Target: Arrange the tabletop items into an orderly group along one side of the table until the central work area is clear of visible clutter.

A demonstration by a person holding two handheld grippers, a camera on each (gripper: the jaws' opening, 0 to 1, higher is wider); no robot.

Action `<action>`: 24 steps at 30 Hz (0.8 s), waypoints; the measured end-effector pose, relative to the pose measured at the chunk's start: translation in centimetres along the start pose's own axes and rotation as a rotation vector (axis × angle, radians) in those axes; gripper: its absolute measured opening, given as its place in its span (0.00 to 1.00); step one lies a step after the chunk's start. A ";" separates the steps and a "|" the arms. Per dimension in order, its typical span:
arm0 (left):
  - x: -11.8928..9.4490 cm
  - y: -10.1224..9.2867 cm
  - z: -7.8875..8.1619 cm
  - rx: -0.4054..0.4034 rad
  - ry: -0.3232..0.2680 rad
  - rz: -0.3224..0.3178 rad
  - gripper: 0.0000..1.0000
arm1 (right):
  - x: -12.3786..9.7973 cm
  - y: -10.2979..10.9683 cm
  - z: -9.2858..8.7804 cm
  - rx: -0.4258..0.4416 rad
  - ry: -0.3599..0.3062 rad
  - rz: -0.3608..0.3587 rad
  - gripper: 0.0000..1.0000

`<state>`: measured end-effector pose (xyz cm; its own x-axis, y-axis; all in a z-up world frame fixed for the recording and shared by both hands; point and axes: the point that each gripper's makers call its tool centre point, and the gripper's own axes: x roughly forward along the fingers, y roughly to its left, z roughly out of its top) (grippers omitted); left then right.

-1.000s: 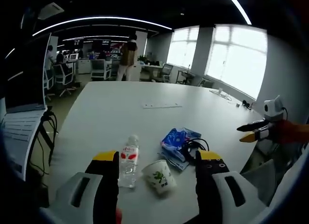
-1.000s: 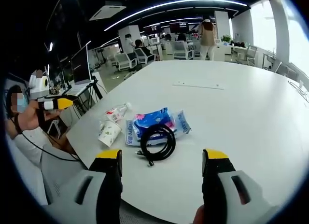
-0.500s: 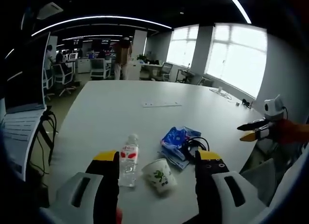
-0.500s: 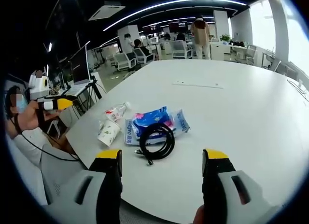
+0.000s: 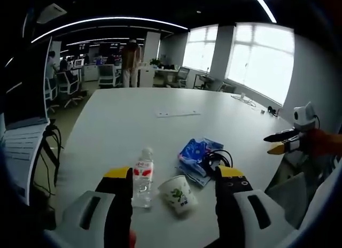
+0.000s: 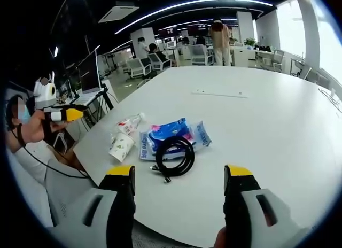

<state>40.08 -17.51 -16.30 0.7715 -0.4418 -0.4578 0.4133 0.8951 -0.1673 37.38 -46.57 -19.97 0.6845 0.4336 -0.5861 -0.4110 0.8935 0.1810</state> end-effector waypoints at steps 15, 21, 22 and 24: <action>1.7 1.1 -0.7 0.006 0.029 0.009 0.60 | 0.0 0.1 -1.4 0.014 0.026 0.002 0.67; 2.5 1.5 -0.6 0.009 0.033 0.009 0.60 | -0.1 0.0 -1.5 0.016 0.027 -0.001 0.67; 2.6 1.5 -0.6 0.011 0.035 0.015 0.60 | -0.1 -0.1 -1.5 0.015 0.027 -0.002 0.67; 2.9 1.6 -0.6 0.016 0.037 0.019 0.60 | -0.1 -0.1 -1.5 0.017 0.026 -0.003 0.67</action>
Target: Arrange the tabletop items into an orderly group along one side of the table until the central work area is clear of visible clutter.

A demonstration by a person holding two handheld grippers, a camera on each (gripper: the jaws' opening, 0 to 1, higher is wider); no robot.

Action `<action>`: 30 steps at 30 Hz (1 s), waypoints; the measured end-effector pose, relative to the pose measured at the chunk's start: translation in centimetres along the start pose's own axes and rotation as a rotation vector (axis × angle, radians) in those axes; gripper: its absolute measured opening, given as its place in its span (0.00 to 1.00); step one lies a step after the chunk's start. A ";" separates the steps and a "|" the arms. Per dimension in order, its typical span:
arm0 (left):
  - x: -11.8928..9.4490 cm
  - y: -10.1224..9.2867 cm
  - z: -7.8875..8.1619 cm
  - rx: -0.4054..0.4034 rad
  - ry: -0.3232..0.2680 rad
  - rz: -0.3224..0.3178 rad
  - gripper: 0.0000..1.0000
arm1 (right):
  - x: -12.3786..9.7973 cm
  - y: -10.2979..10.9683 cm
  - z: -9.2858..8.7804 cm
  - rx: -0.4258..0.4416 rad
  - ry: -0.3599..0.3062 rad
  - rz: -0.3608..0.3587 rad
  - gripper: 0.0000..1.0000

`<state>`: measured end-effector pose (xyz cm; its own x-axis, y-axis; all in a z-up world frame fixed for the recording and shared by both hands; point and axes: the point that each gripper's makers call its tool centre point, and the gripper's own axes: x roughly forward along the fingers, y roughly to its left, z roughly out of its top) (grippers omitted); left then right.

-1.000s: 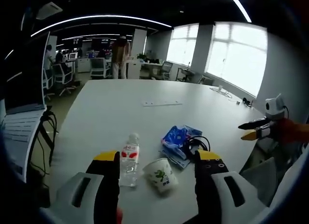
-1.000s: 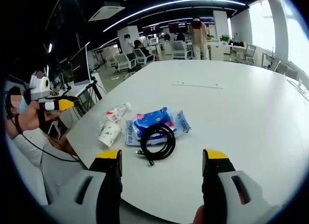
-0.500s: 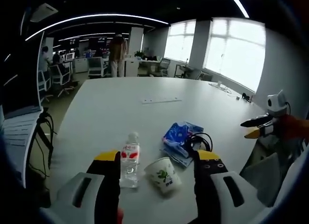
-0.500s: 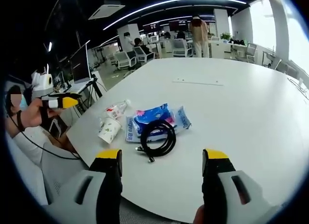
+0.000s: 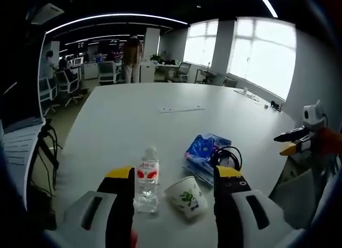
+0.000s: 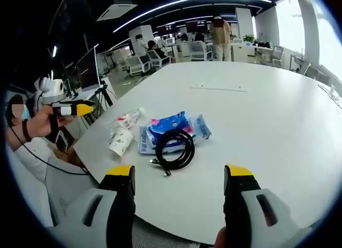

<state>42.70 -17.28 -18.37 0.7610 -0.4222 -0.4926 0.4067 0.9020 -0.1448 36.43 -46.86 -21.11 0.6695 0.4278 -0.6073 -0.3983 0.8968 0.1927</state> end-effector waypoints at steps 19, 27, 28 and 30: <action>2.9 1.6 0.2 0.007 0.041 0.035 0.58 | -0.2 0.1 -1.0 0.015 0.010 -0.008 0.67; 4.2 2.5 0.2 0.016 0.060 0.037 0.57 | -0.4 -0.2 -1.0 0.018 0.011 -0.018 0.67; 4.4 2.6 0.1 0.019 0.067 0.036 0.57 | -0.4 -0.2 -1.0 0.019 0.010 -0.019 0.67; 4.6 2.7 0.2 0.021 0.072 0.035 0.57 | -0.4 -0.3 -1.0 0.021 0.011 -0.022 0.67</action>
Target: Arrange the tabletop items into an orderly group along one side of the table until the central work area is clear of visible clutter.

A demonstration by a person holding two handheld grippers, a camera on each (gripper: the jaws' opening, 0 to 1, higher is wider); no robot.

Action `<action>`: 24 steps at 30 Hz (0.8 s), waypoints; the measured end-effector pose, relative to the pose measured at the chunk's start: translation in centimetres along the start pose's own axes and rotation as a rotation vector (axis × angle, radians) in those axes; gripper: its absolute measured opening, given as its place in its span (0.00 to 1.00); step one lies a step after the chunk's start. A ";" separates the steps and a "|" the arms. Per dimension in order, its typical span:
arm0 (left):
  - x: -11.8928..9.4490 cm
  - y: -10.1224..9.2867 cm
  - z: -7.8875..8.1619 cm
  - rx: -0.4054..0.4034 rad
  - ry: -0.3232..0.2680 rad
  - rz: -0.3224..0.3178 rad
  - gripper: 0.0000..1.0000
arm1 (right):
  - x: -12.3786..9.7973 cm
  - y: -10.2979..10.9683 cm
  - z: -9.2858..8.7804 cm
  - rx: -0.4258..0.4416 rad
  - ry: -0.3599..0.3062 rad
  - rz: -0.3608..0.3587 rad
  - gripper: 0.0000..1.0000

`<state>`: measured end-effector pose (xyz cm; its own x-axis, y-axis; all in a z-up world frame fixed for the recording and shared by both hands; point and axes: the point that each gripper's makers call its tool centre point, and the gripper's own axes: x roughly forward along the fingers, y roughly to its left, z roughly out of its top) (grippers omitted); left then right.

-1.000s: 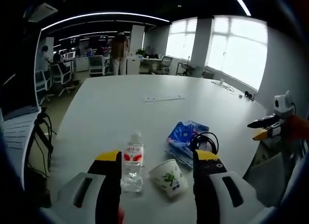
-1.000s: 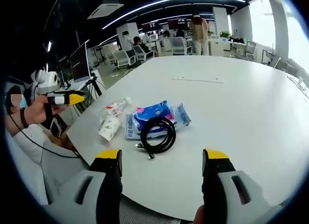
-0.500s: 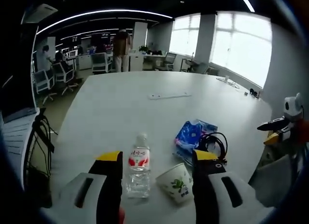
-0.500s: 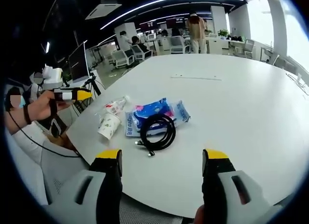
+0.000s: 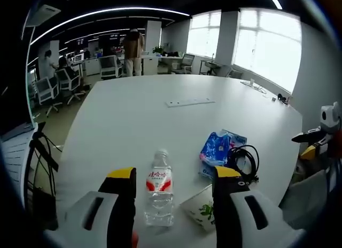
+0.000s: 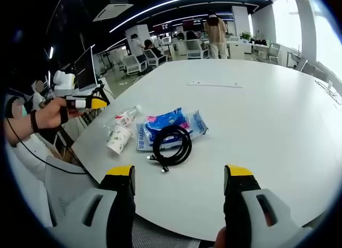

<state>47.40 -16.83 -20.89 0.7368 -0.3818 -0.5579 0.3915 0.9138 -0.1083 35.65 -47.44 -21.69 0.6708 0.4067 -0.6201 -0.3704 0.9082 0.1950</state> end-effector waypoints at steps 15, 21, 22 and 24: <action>2.4 0.3 -0.1 -0.049 0.039 -0.015 0.56 | 0.1 0.0 0.4 0.002 -0.004 0.001 0.67; 3.7 0.3 -0.9 -0.039 0.078 -0.012 0.56 | 0.0 -0.1 0.4 0.000 -0.004 -0.001 0.67; 4.0 0.4 -1.2 -0.037 0.091 -0.012 0.56 | 0.0 -0.1 0.3 0.001 -0.004 -0.002 0.67; 4.5 0.6 -1.5 -0.032 0.109 -0.006 0.56 | -0.1 -0.2 0.3 0.001 -0.002 -0.006 0.67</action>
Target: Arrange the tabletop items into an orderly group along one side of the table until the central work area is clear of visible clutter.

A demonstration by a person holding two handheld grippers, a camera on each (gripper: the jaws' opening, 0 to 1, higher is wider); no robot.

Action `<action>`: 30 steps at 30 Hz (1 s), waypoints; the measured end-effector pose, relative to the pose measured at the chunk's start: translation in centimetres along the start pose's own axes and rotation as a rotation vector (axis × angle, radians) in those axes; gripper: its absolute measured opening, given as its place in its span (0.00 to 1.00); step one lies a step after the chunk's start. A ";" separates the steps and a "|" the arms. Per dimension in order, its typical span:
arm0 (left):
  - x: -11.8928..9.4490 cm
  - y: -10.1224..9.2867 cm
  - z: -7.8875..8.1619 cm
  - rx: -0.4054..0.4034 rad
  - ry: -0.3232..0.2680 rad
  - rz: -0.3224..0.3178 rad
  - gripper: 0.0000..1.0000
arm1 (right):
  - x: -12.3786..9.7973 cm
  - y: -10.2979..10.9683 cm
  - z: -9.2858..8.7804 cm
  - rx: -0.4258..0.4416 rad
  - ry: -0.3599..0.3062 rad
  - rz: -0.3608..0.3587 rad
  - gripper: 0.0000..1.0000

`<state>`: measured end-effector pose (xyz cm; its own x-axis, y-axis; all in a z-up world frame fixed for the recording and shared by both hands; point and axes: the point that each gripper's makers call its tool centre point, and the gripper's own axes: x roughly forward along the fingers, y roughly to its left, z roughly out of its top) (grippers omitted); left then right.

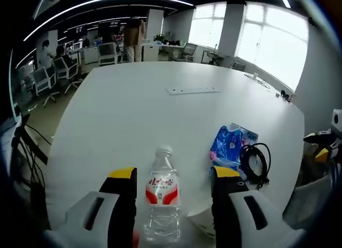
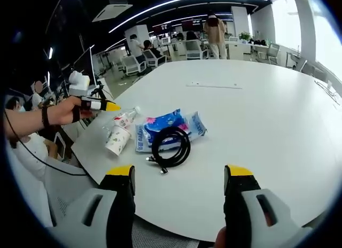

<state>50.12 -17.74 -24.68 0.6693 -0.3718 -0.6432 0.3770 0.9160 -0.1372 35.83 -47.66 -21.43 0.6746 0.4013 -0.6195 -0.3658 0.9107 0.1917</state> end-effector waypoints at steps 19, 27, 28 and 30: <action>3.5 1.5 -2.6 0.038 0.163 0.006 0.55 | -0.2 -0.5 -0.4 0.013 0.014 -0.014 0.67; 4.3 1.5 -3.8 0.062 0.243 -0.007 0.54 | -0.1 -0.6 -0.5 0.017 0.020 -0.016 0.67; 4.4 1.5 -3.9 0.066 0.252 -0.011 0.53 | -0.1 -0.6 -0.5 0.018 0.021 -0.016 0.67; 4.6 1.4 -4.2 0.075 0.276 -0.017 0.53 | 0.0 -0.5 -0.6 0.018 0.022 -0.015 0.67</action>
<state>51.05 -17.57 -30.98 0.4662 -0.3228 -0.8237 0.4399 0.8924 -0.1007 35.65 -48.22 -21.95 0.6651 0.3860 -0.6392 -0.3441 0.9182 0.1964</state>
